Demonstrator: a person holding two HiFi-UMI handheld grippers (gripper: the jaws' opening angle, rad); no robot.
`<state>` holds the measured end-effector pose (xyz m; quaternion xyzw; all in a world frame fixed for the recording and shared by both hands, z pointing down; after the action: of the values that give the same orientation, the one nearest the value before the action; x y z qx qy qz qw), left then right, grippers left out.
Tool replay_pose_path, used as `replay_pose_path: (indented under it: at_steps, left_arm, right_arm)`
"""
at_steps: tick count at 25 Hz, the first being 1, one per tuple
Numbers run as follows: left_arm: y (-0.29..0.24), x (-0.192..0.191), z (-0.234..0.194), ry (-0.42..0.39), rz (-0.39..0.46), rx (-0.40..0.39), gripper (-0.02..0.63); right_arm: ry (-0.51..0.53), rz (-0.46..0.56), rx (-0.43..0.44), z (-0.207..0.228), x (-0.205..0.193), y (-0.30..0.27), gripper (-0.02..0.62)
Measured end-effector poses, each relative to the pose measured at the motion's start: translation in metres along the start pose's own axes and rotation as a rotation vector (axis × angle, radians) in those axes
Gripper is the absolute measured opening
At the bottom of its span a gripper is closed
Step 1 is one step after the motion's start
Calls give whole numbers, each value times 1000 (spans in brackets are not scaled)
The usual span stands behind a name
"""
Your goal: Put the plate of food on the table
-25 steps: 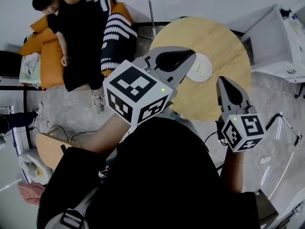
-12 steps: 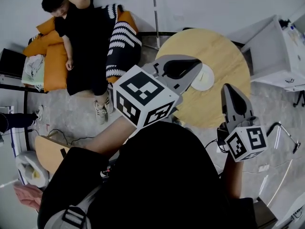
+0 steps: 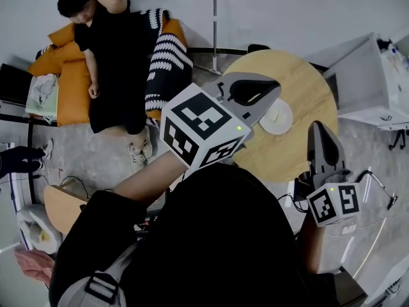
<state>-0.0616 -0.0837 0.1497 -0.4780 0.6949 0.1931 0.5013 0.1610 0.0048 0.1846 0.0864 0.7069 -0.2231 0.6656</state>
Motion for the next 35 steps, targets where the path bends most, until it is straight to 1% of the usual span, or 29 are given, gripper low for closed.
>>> replay_pose_path:
  at_steps: [4,8,12,17,27,35]
  left_arm:
    - [-8,2,-14,15,3,-11,8]
    - [-16,6,-21,26,16,-13,8]
    - [-25,7,-27,24,2,-13,8]
    - [-32,11,-37,22,1,-20,8]
    - [-52,14,-38,21,-21,-62,8]
    - [-60,16,-35,15,-28,-75,8]
  right_arm:
    - [-3,6,-24,3,-1,-8,8]
    - [-12,43,-38,13,0,-16,8]
    - [-9,35,-37,22,-1,-25,8]
    - [23,28,-40,26,3,-33,8]
    - [12,30,-78,36,4,-32,9]
    - [8,28,-83,40,3,-30,8]
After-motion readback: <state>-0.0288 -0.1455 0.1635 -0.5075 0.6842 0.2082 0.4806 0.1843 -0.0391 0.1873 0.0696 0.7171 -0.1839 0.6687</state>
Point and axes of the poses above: the fingertips, and each gripper's own axes: y backward along the fingers, z to its right, x out of its top, the point moved 10 cm from there along y, backward along the fingers, and after that the axes turned 13 degrees about y, right-handed, at the moved point
